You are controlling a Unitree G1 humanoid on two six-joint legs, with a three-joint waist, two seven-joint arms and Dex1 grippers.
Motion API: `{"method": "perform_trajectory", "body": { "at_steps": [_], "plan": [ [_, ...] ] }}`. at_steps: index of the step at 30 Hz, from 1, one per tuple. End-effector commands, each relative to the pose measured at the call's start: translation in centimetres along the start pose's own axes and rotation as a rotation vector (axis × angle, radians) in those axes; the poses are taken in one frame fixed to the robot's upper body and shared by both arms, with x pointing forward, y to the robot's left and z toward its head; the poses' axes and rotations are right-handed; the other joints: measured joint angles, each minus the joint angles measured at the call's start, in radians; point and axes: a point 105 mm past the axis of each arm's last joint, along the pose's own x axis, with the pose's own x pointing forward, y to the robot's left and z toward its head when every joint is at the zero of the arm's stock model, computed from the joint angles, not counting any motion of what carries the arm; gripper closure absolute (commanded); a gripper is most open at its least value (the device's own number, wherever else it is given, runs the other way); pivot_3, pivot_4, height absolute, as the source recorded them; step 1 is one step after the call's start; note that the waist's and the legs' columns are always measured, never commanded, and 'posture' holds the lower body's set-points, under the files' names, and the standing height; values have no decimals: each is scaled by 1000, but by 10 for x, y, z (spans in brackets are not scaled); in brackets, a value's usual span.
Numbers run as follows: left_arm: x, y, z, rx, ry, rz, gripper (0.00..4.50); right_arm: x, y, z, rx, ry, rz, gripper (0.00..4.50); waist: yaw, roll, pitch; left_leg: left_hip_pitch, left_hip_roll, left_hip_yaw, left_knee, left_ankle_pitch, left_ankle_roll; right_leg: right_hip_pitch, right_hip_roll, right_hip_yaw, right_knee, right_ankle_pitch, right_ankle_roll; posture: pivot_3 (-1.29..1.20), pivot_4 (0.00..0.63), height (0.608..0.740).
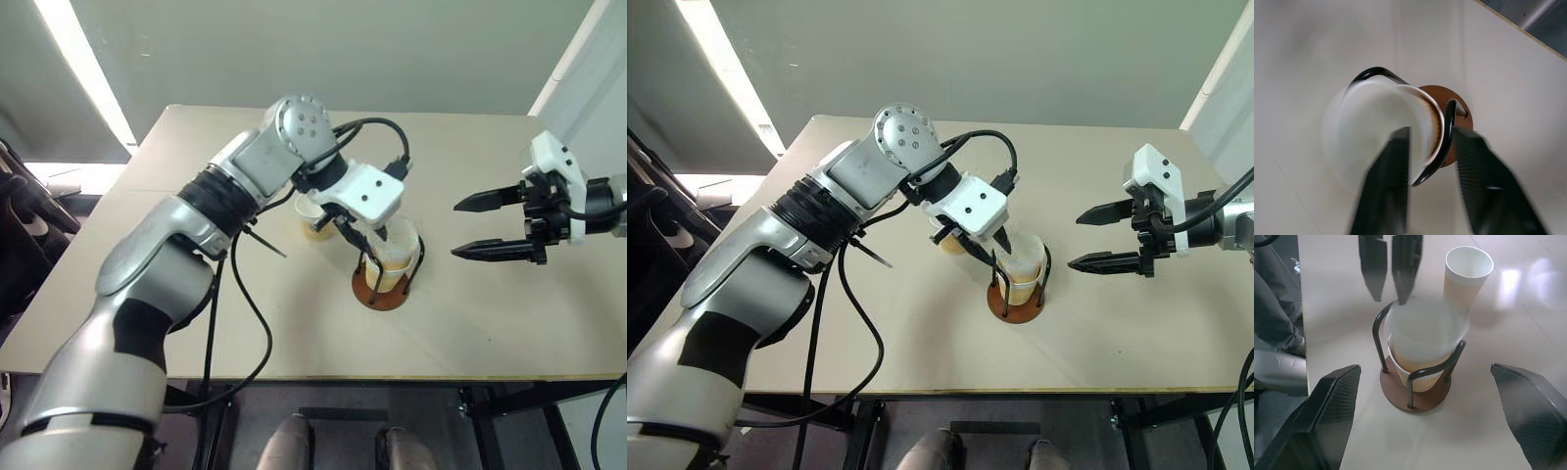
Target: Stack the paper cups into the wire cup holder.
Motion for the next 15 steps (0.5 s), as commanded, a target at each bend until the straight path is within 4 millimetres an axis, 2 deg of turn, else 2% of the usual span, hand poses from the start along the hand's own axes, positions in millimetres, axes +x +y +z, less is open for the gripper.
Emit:
{"method": "perform_trajectory", "body": {
  "at_steps": [1, 6, 8, 10, 15],
  "plan": [
    [-7, 2, 3, 43, 8, 6, 1697, -8, 2, 12, -48, -14, -14, 63, 0, 0, 0, 0, 0, 0, 0, 0, 0, 0, 0, 0, 0, 0, 0, 0, 150, 740],
    [-18, 20, 12, 39, -30, 105, 43, -8, 1, 12, -47, -12, -15, 63, 0, 0, 0, 0, 0, 0, 0, -1, 1, 0, 0, 0, 0, 0, 0, 0, 150, 740],
    [-29, 26, 14, 22, -44, 165, 43, -8, 0, 14, -49, -18, -19, 63, 0, 0, 0, 0, 0, 1, 0, -1, 1, 0, 0, 0, 0, 0, 0, 0, 150, 740],
    [-40, 24, 5, 18, -7, 210, 43, -8, 0, 17, -57, -33, -20, 63, -1, 0, 0, 0, 0, 1, 0, -1, 1, -1, 0, 0, 0, 0, 0, 0, 150, 740],
    [-57, 7, -36, -12, 187, 290, 43, -1, 3, 24, -43, -71, 13, 63, -14, 1, -1, 1, 1, 2, -1, -1, 1, -2, 1, 1, 0, -1, 1, 0, 150, 740]
  ]
}}
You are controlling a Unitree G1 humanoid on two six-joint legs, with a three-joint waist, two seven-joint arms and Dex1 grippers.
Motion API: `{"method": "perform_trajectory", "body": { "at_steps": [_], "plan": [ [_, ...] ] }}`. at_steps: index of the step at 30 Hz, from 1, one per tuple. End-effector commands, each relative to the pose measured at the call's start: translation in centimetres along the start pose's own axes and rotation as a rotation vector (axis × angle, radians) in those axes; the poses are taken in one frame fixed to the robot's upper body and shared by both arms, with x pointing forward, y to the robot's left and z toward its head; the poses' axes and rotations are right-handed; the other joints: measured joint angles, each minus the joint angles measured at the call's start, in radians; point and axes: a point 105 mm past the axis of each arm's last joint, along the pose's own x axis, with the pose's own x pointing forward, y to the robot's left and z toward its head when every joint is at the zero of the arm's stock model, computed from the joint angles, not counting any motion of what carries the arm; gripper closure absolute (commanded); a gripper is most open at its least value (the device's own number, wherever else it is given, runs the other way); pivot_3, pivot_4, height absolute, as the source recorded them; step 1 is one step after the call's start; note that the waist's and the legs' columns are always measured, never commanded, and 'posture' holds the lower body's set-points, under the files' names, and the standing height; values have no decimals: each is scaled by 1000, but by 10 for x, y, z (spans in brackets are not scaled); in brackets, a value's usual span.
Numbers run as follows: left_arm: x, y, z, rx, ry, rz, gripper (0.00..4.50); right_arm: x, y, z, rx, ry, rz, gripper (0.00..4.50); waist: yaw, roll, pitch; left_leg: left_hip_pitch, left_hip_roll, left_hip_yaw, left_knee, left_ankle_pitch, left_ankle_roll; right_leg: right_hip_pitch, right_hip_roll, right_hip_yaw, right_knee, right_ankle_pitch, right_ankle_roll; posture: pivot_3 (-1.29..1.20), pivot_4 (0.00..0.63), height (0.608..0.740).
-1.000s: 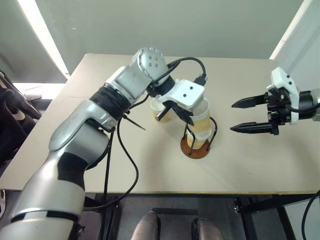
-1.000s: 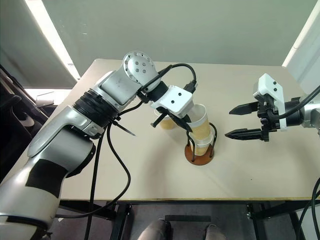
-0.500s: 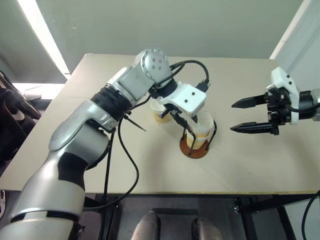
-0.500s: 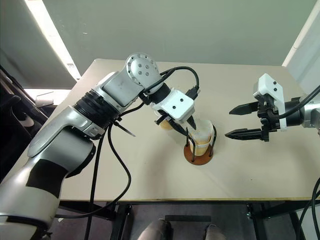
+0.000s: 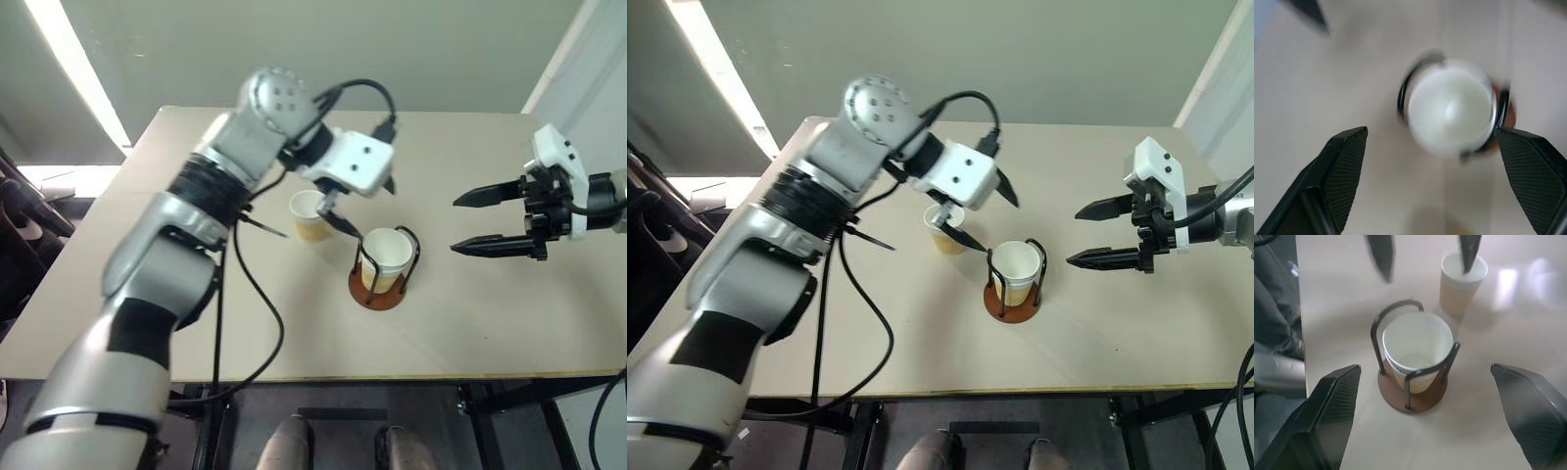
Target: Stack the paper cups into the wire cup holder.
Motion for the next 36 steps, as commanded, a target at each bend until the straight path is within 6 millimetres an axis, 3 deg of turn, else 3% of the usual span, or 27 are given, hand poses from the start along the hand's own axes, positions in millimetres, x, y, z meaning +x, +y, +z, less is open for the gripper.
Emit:
{"method": "perform_trajectory", "body": {
  "at_steps": [1, 12, 23, 36],
  "plan": [
    [-10, -2, -19, 5, 104, 77, 43, 0, 5, 15, -37, -36, 21, 63, -3, 0, 0, 0, 0, 0, 0, 0, 0, 0, 0, 0, 0, 0, 0, 0, 150, 740],
    [5, -20, -72, -94, 332, 165, 43, 17, 27, 56, -93, -169, 118, 63, -4, 0, 0, -2, -1, 0, 0, 0, 0, -2, -1, 1, 1, -3, -6, 0, 150, 740],
    [22, -29, -97, -174, 390, 139, 43, 15, 24, 50, -87, -144, 84, 63, -5, 0, 0, -2, -1, 0, 0, 0, -1, -4, -1, 1, 2, -4, -7, 0, 150, 740],
    [31, -34, -104, -202, 397, 107, 43, 9, 22, 46, -91, -136, 68, 63, -5, 0, 0, -2, -1, 1, 0, 0, -1, -5, -1, 2, 2, -2, -4, 0, 150, 740]
  ]
}}
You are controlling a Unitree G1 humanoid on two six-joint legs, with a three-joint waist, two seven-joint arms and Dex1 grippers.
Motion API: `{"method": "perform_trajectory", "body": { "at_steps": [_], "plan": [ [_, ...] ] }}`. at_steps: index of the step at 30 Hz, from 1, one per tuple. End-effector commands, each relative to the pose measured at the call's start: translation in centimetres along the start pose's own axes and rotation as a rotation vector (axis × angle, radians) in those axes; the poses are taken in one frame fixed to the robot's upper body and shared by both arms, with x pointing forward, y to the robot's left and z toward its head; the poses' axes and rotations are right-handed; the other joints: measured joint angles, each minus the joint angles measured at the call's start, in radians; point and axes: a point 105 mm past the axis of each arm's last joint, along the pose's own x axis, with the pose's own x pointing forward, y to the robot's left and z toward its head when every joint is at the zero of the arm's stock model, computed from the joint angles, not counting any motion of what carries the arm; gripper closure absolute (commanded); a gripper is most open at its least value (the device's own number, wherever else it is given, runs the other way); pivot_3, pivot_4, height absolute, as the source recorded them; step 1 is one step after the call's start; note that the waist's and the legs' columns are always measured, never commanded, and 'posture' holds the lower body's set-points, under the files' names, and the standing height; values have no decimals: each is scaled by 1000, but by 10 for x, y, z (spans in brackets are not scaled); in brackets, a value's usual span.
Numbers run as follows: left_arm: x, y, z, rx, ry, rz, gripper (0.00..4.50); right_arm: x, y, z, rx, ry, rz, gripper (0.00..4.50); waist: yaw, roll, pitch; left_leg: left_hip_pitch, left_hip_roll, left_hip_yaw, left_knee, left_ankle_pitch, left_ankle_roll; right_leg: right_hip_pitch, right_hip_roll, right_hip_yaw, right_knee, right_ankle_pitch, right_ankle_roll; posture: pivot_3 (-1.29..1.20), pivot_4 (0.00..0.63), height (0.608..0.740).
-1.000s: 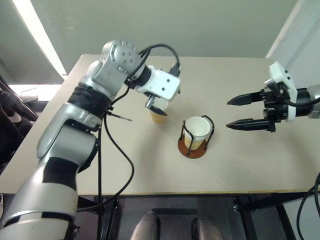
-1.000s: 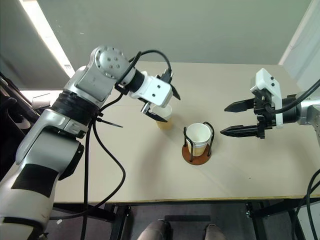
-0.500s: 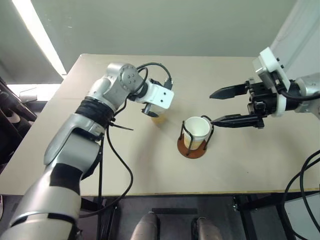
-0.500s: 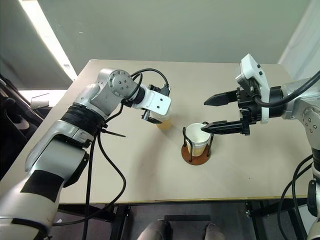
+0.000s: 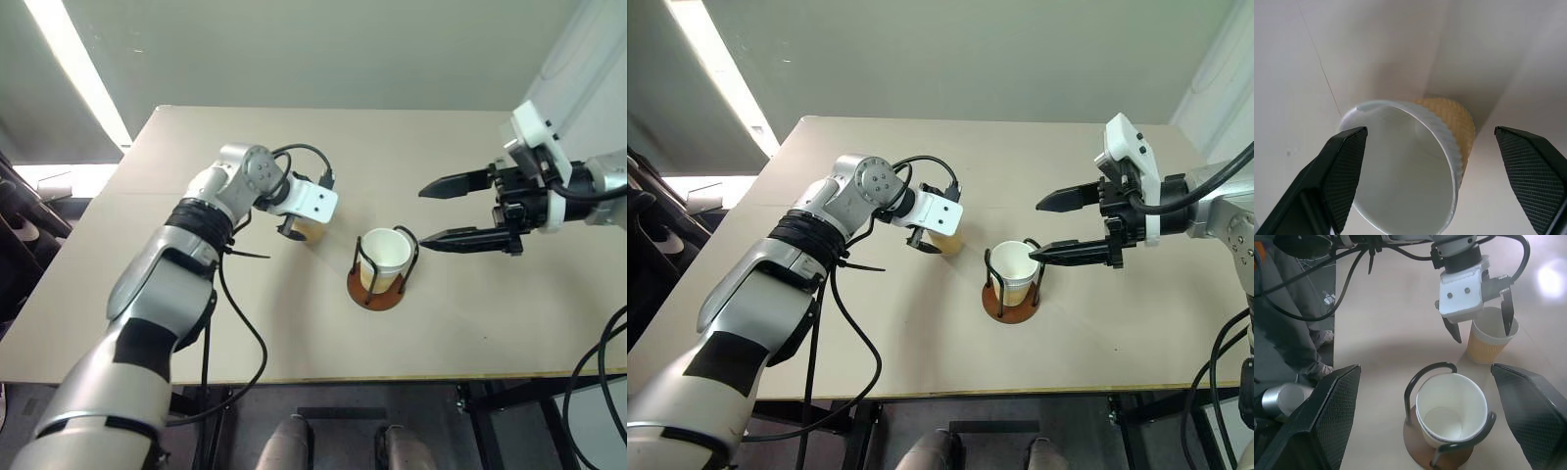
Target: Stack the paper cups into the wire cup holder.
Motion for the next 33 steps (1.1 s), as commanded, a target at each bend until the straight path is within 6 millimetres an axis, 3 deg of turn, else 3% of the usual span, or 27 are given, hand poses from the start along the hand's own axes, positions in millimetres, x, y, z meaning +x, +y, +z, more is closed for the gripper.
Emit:
{"method": "perform_trajectory", "body": {
  "at_steps": [1, 3, 11, 14, 21, 33],
  "plan": [
    [-7, 13, 6, 23, -4, 39, 202, -10, -1, 11, -76, -25, -29, 63, 0, 0, 0, 0, 0, 0, 0, 0, 0, 0, 0, 0, 0, 0, 0, 0, 150, 740],
    [-6, 13, 6, 25, 1, 36, 559, -12, -3, 11, -89, -24, -39, 63, 0, 0, 0, 0, 0, 0, 0, 0, 0, 0, 0, 0, 0, 0, 0, 0, 150, 740],
    [-10, 17, 10, 9, -24, 28, 3556, -13, -9, 11, -93, -33, -62, 63, 0, 0, 0, 0, 0, 1, 0, 0, 0, 0, 0, 1, 0, 0, 0, 0, 150, 740],
    [-16, 19, 16, -1, -61, 22, 4467, -14, -10, 9, -101, -33, -67, 63, 0, 0, 0, 0, 0, 1, 0, 0, 0, -1, 0, 1, 0, 0, 1, 0, 150, 740],
    [-41, 25, 44, 25, -214, -15, 4467, -21, -15, 5, -128, -30, -90, 63, 1, 0, 0, -1, 0, 1, 1, 0, 0, -1, 0, 1, 0, 1, 1, 0, 150, 740],
    [-94, 40, 96, 149, -394, -45, 4467, -45, -3, -9, -85, 56, -75, 63, 2, 0, 0, -3, 0, 2, 2, -1, 1, -2, 0, 2, 0, 1, 2, 0, 150, 740]
  ]
}}
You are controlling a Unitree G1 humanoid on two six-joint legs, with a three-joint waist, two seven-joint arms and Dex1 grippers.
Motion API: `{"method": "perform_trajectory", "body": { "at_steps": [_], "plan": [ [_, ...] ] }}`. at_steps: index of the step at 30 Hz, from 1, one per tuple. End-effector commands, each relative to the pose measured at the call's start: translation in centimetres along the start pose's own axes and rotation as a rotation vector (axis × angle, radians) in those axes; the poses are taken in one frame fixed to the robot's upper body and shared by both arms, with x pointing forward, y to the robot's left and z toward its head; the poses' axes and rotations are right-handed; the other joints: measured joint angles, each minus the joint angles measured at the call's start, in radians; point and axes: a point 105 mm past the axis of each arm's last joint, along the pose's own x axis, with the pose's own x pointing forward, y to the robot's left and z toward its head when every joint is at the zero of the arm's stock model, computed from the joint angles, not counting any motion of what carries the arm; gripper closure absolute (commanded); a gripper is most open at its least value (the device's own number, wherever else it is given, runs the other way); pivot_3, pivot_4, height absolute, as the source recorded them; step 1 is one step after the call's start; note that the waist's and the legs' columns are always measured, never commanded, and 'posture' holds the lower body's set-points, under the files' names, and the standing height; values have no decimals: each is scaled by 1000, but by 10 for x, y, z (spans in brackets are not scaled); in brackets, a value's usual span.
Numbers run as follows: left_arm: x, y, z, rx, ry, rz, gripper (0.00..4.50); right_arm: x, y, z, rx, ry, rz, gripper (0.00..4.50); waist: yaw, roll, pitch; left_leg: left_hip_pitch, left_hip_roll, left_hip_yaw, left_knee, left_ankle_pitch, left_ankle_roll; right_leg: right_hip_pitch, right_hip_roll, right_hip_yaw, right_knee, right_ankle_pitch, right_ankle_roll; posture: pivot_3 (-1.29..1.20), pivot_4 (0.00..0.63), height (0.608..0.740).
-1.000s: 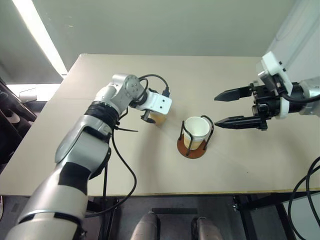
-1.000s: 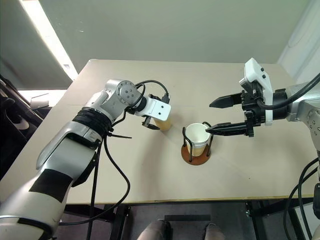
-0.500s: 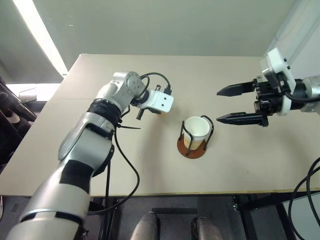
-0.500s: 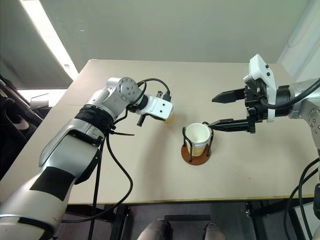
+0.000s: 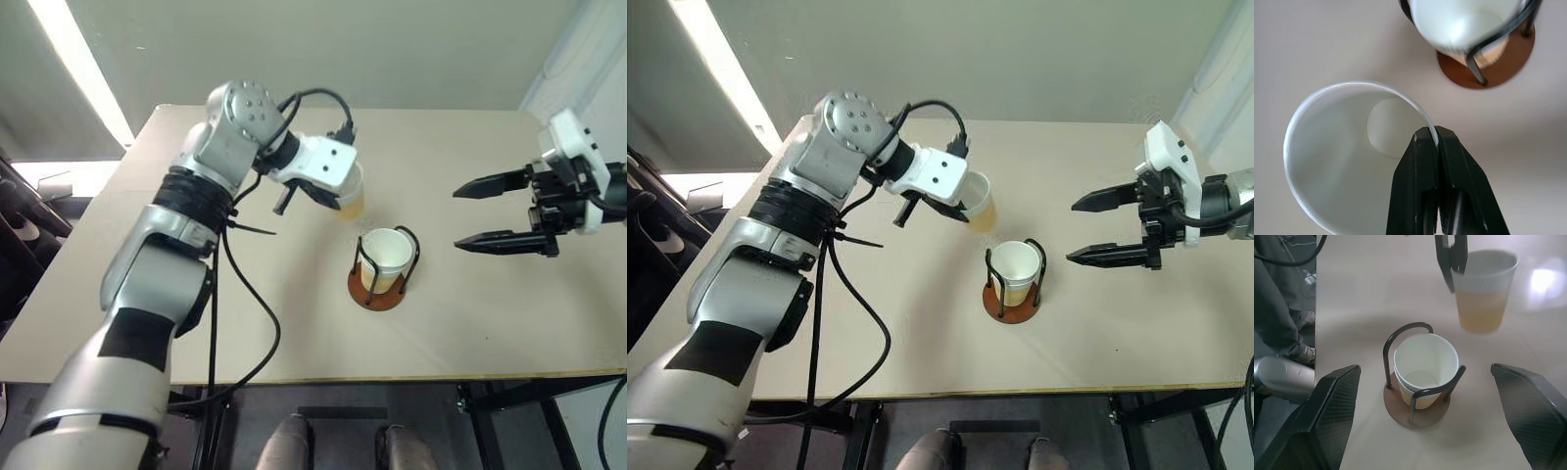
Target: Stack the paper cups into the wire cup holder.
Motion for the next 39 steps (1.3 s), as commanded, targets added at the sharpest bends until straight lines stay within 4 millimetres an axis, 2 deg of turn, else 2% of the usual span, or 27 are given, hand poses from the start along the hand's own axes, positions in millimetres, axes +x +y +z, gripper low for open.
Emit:
{"method": "perform_trajectory", "body": {
  "at_steps": [1, 8, 19, 39],
  "plan": [
    [-14, 10, 30, 72, -68, -1, 4467, -12, 7, 12, -33, -7, -14, 63, 0, 0, 0, 0, 0, 0, 0, 0, 0, 0, 0, 0, 0, 0, 0, 0, 150, 740],
    [-8, 1, 46, 118, -103, -90, 4467, -19, 17, 23, -32, -23, -35, 63, 0, 0, 0, 0, 1, 1, 0, 0, 1, 0, 0, 1, 0, 1, 1, 0, 150, 740],
    [-6, 3, 77, 168, -192, -155, 4467, -36, 19, 32, -31, -40, -138, 63, 5, 0, 0, -1, 0, 2, 1, -1, 1, 0, -1, 1, 0, 1, 4, 0, 150, 740],
    [7, -16, 71, 176, -177, -248, 4467, -38, 15, 32, -39, -45, -178, 63, 6, 0, 0, -1, 0, 3, 2, -1, 2, 0, 0, 4, -1, 1, 8, 0, 150, 740]
  ]
}}
